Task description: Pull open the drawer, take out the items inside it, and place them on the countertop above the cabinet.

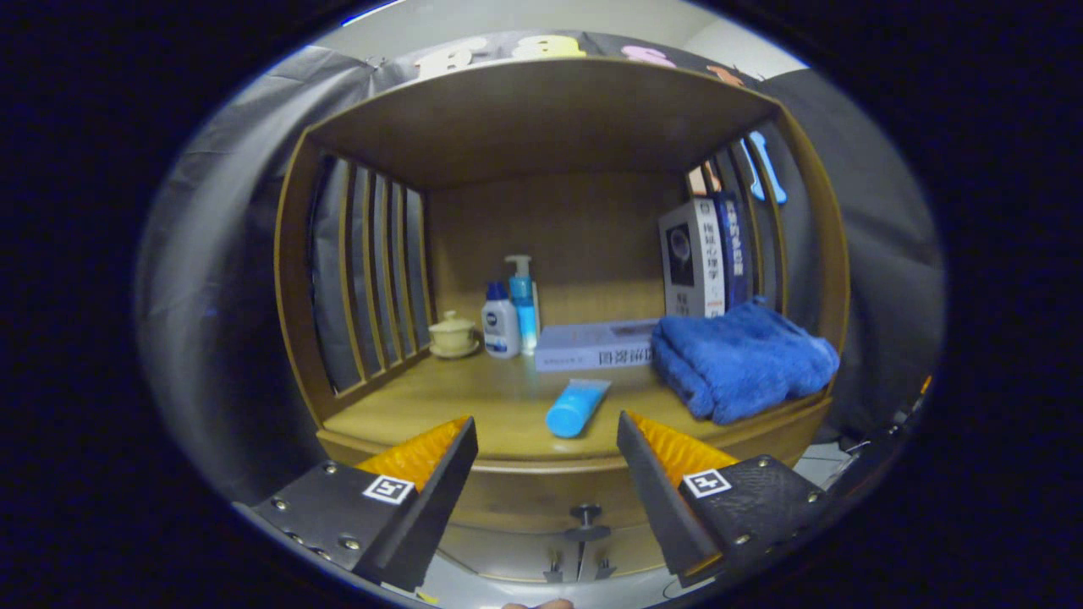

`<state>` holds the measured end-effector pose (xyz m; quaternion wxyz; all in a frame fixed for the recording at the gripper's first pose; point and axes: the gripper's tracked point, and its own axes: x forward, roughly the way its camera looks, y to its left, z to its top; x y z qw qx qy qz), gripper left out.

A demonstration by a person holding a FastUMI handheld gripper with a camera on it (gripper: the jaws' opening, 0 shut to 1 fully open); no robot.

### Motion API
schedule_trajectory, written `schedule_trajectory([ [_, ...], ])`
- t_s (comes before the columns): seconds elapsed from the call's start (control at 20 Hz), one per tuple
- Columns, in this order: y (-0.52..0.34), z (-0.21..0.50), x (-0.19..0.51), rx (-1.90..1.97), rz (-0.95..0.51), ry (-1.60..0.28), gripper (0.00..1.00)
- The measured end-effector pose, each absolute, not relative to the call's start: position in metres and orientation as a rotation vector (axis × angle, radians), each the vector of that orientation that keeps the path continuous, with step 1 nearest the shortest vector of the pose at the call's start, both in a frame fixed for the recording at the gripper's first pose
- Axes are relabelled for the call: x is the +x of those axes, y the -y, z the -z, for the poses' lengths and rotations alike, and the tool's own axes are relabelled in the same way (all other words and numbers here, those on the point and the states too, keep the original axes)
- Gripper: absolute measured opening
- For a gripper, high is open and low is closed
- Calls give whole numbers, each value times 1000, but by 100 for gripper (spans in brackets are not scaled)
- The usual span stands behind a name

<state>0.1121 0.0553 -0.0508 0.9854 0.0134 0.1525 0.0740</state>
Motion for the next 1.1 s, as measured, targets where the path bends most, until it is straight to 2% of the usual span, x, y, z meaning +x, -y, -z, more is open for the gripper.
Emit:
schedule_trajectory([
  [0.4,-30,-64,96,-44,-77,-92,99],
  [0.75,-5,-137,62,-79,-23,7,99],
  [1.1,20,-158,21,-160,24,24,98],
])
